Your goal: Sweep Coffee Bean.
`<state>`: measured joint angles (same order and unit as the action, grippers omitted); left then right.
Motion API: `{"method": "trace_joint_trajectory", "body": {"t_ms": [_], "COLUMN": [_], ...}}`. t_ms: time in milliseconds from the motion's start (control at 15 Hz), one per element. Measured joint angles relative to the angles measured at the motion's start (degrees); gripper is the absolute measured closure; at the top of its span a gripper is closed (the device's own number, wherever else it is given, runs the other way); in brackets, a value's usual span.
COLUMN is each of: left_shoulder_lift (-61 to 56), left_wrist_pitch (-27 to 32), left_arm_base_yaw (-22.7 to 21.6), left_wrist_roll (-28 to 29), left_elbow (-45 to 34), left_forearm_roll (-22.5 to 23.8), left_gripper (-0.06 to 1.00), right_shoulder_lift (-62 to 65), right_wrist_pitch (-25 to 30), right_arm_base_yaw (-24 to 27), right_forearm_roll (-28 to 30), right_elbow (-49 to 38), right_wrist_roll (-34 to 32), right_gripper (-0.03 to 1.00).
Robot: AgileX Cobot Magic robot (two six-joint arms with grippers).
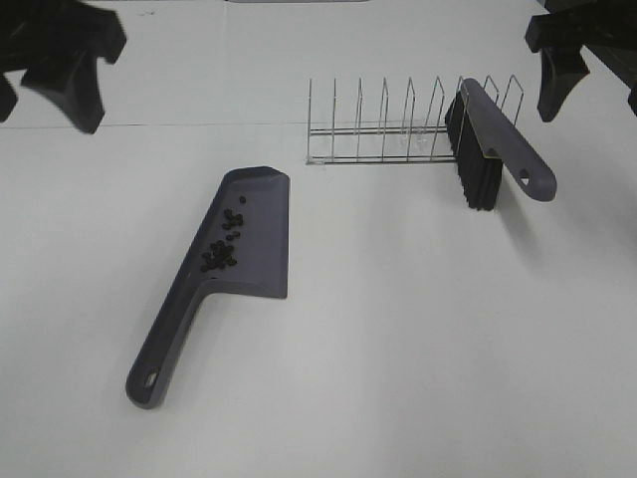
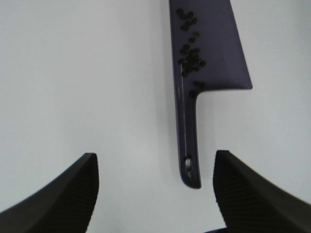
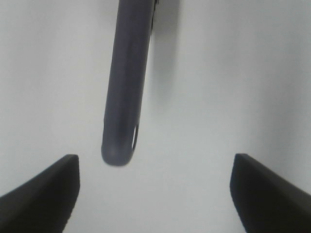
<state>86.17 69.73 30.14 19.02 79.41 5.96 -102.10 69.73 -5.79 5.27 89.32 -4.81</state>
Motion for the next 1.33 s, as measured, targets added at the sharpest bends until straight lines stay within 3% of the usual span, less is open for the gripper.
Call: {"method": "trace_joint_trajectory", "body": {"t_ms": [267, 600, 933, 1000, 1333], "left_shoulder_lift": [-13.12, -31.28, -50.13, -57.98, -71.10], "left_wrist_pitch": [0.00, -1.55, -1.60, -2.41, -7.68], "left_arm_base_yaw": [0.00, 0.00, 0.00, 0.00, 0.00], "left_wrist_roll": [0.00, -0.40, -4.30, -7.79, -19.48], "left_elbow": [-18.91, -36.44, -43.89, -45.61, -49.73], "left_forearm_roll": [-0.06, -0.11, -1.03, -2.29, -9.63], "left_gripper": [0.32, 0.32, 0.32, 0.32, 0.32], "right_shoulder_lift": [11.69, 26.30, 41.94, 50.08, 72.59], "right_wrist_pitch": [0.00, -0.57, -0.57, -0.57, -5.44], "right_arm_base_yaw": [0.00, 0.00, 0.00, 0.00, 0.00], "right_forearm_roll": [-0.06, -1.15, -1.66, -1.72, -2.01], "right_elbow": [-14.32, -30.71, -40.62, -43.95, -52.54], "right_wrist_roll": [0.23, 0.40, 0.40, 0.46, 4.07], "right_gripper": [0.17, 0.17, 0.17, 0.17, 0.17]}}
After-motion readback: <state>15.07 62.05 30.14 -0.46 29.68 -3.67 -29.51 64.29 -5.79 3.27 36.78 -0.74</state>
